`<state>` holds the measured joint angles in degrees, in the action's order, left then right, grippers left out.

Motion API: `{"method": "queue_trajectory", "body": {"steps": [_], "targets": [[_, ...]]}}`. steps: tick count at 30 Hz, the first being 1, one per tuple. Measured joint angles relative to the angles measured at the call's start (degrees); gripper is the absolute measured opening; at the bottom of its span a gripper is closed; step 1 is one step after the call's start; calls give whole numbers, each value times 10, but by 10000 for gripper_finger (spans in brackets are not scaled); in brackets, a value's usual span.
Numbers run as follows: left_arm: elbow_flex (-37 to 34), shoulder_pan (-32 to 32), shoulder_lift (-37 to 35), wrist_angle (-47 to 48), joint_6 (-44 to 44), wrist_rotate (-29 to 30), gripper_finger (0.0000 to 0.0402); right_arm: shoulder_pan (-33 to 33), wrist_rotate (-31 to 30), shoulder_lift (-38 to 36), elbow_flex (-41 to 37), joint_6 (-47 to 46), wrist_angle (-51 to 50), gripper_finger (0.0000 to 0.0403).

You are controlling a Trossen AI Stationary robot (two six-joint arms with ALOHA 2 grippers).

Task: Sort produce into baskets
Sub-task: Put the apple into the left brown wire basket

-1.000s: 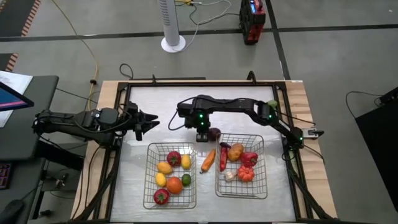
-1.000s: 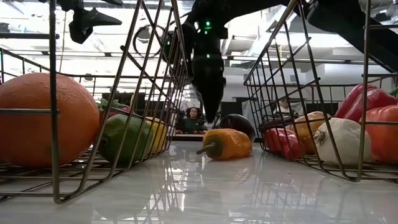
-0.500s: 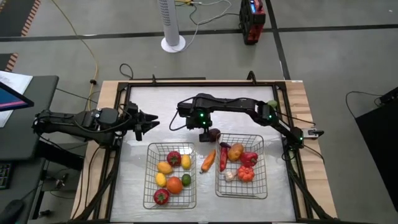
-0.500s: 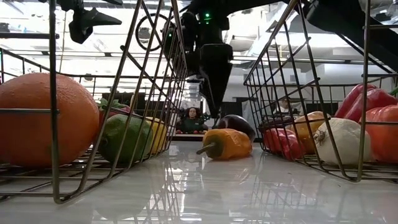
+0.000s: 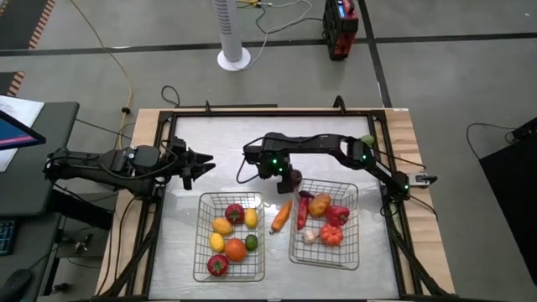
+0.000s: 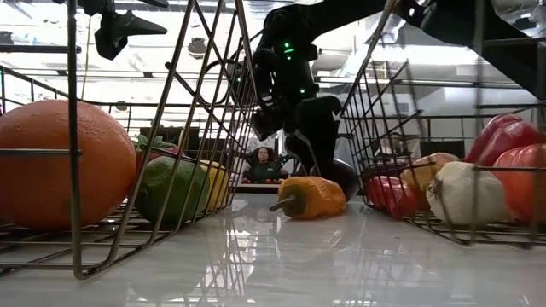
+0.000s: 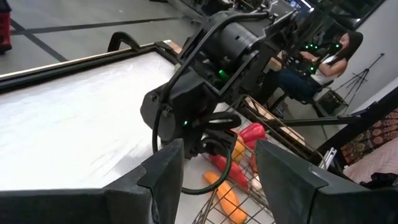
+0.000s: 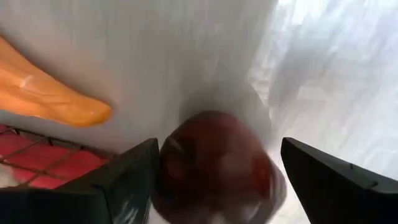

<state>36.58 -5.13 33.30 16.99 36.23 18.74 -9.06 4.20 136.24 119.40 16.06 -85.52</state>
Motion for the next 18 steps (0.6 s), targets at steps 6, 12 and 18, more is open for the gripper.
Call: {"method": "queue_trajectory", "body": {"steps": [6,12,18], "targets": [[0,0,0,0,0,0,183,0,-15,-1,-22,12,11,354],[0,0,0,0,1,0,183,0,-67,0,-31,21,20,329],[0,0,0,0,2,1,183,0,-78,0,-32,36,26,277]]}}
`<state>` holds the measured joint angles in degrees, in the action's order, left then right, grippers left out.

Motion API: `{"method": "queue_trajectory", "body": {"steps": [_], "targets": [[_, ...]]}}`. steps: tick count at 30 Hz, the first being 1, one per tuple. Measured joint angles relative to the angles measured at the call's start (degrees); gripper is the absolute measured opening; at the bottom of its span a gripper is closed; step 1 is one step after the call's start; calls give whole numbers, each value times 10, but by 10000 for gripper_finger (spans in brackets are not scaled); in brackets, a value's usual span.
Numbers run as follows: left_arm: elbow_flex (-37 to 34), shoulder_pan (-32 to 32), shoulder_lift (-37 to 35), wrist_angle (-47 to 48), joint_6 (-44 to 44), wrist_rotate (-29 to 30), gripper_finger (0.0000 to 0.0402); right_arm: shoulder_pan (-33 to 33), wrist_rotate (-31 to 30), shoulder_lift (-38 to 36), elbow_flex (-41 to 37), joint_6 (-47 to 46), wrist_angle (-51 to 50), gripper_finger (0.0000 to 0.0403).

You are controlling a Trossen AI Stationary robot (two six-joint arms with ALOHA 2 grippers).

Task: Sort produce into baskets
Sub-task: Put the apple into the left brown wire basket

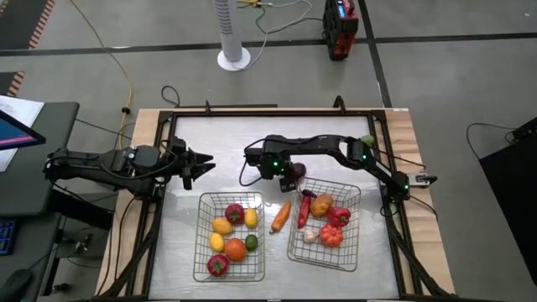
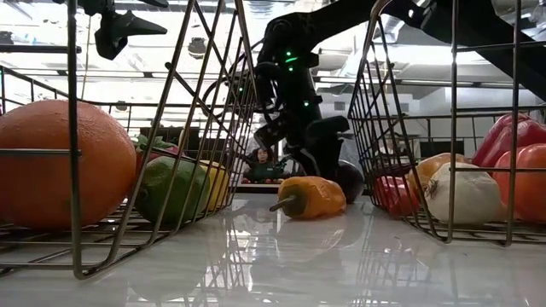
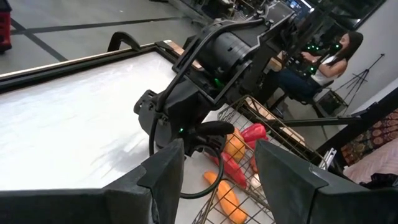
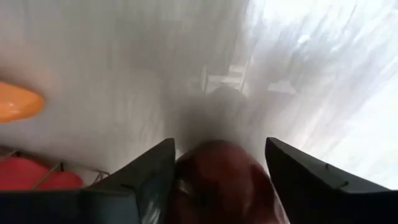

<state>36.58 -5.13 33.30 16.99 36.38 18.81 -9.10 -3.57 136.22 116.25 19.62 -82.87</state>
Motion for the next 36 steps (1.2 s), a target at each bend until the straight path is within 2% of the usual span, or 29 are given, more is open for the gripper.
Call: {"method": "queue_trajectory", "body": {"steps": [4,8,11,16,18,25,33,36], "targets": [[0,0,0,0,0,0,183,-1,0,0,0,-1,18,265],[0,0,0,0,0,0,183,-9,2,0,0,0,20,276],[0,0,0,0,0,-1,183,-17,2,0,0,-1,8,302],[0,0,0,0,3,-1,183,-24,8,0,13,-15,-35,375],[0,0,0,0,3,-1,183,-22,8,0,21,-31,-44,393],[0,0,0,0,2,-1,183,-5,3,0,33,-68,-71,386],[0,0,0,0,1,-6,183,7,-75,-5,34,-124,-71,396],[0,0,0,0,2,-10,183,6,-84,-5,34,-153,-71,398]]}}
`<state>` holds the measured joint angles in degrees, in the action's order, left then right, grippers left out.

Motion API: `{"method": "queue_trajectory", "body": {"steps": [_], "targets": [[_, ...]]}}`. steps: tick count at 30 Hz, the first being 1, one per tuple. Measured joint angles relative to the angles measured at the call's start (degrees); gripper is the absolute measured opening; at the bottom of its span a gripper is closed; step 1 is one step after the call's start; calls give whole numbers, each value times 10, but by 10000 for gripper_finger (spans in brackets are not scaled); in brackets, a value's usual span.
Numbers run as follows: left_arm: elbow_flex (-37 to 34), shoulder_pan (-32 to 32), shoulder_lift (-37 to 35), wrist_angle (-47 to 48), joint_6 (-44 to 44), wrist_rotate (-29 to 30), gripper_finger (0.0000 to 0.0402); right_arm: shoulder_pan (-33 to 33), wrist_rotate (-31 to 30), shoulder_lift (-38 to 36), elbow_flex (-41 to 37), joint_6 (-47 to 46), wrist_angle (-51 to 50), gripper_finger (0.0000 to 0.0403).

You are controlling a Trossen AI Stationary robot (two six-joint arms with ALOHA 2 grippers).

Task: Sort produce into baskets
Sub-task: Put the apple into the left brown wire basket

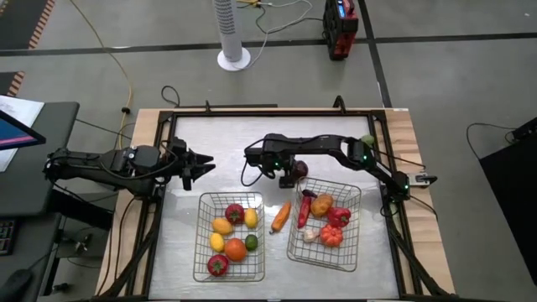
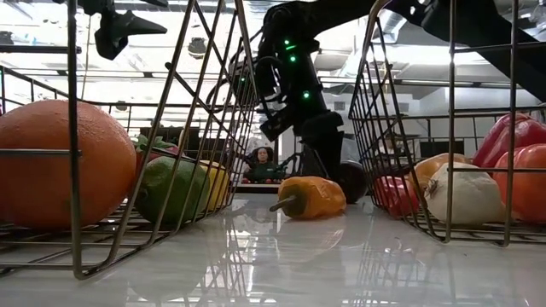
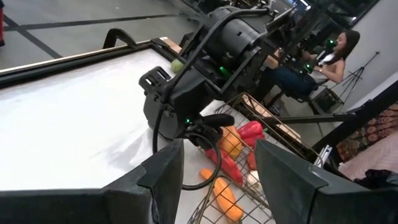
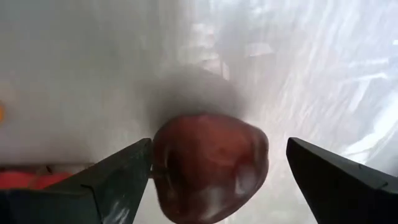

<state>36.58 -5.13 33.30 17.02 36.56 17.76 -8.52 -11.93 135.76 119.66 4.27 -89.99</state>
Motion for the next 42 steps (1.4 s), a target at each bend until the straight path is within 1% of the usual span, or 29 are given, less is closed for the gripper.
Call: {"method": "queue_trajectory", "body": {"steps": [6,12,15,19,24,27,31,35,37,42], "targets": [[0,0,0,0,6,-25,183,-10,2,-1,0,-106,0,398],[0,0,0,0,7,-39,183,-21,30,-18,0,-209,0,398],[0,0,-5,1,15,-51,183,-25,39,-38,0,-251,0,397],[0,0,-14,4,16,-56,183,-25,29,-74,-8,-280,18,397],[0,0,-30,4,5,-55,183,-25,34,-122,-71,-331,55,397],[0,0,-37,6,-2,-55,183,-29,68,-155,-131,-379,106,397],[0,0,-39,9,-14,-51,183,-29,88,-188,-197,-440,149,397],[0,0,-38,17,-16,-50,183,-27,94,-204,-235,-481,153,397],[0,0,-38,17,-16,-50,183,-28,109,-205,-250,-488,169,397],[0,0,-38,17,-16,-51,183,-37,165,-203,-297,-493,264,397]]}}
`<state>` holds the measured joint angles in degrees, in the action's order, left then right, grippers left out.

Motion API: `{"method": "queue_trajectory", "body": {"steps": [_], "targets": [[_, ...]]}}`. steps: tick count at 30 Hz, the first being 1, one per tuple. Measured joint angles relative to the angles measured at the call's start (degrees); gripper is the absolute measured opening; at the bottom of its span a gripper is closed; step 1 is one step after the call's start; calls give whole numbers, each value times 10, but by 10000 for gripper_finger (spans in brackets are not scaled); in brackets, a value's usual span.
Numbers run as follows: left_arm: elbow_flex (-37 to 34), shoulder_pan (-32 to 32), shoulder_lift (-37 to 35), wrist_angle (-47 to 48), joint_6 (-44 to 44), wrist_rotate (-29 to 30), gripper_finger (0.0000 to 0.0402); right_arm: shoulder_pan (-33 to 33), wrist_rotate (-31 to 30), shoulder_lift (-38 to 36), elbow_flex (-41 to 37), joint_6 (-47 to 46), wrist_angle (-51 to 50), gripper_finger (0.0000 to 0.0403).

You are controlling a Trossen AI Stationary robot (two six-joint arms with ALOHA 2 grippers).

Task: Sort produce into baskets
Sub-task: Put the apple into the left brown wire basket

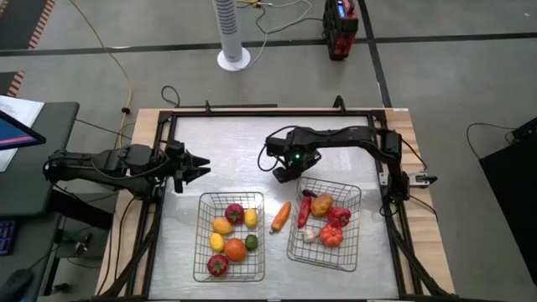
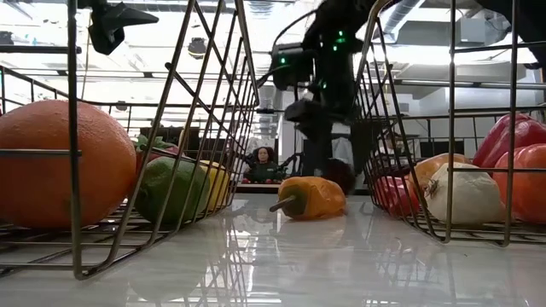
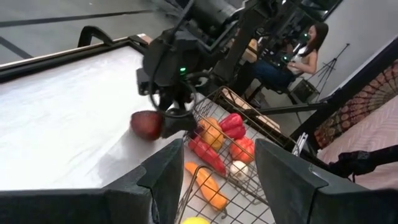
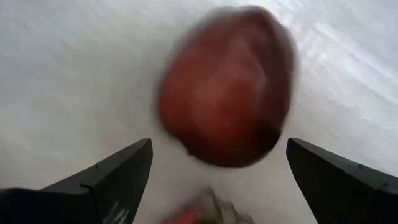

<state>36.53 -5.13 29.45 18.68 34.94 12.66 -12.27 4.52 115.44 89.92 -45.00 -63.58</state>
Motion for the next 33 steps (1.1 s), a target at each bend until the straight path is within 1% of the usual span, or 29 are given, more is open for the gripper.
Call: {"method": "queue_trajectory", "body": {"steps": [5,9,13,15,21,26,29,33], "targets": [[0,0,0,0,2,-2,183,-11,-3,1,-40,-4,54,397],[0,0,0,0,3,1,183,-22,-10,1,-59,18,95,397],[0,0,0,0,3,7,183,-26,-9,1,-62,58,144,397],[0,0,0,0,3,11,183,-26,2,1,-62,60,162,397],[0,0,0,0,14,16,183,-18,11,1,-41,35,154,397],[0,0,0,0,15,16,183,-8,-17,1,-6,31,137,397],[0,0,0,0,15,17,183,-3,-43,1,6,70,132,397],[0,0,0,0,15,16,183,-4,-47,1,9,157,130,397]]}}
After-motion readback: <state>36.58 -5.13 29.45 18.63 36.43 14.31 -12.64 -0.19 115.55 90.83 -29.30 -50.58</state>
